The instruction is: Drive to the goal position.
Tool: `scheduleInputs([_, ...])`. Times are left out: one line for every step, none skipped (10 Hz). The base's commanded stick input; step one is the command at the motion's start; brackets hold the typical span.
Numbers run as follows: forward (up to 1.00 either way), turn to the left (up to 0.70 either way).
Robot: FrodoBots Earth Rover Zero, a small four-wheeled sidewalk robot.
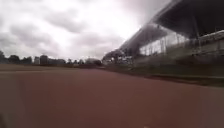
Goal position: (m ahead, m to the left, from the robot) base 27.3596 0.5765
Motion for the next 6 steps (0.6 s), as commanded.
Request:
scheduleInputs([0.7,0.0])
scheduleInputs([0.7,0.0])
scheduleInputs([0.7,0.0])
scheduleInputs([0.7,0.0])
scheduleInputs([0.7,0.0])
scheduleInputs([0.7,0.0])
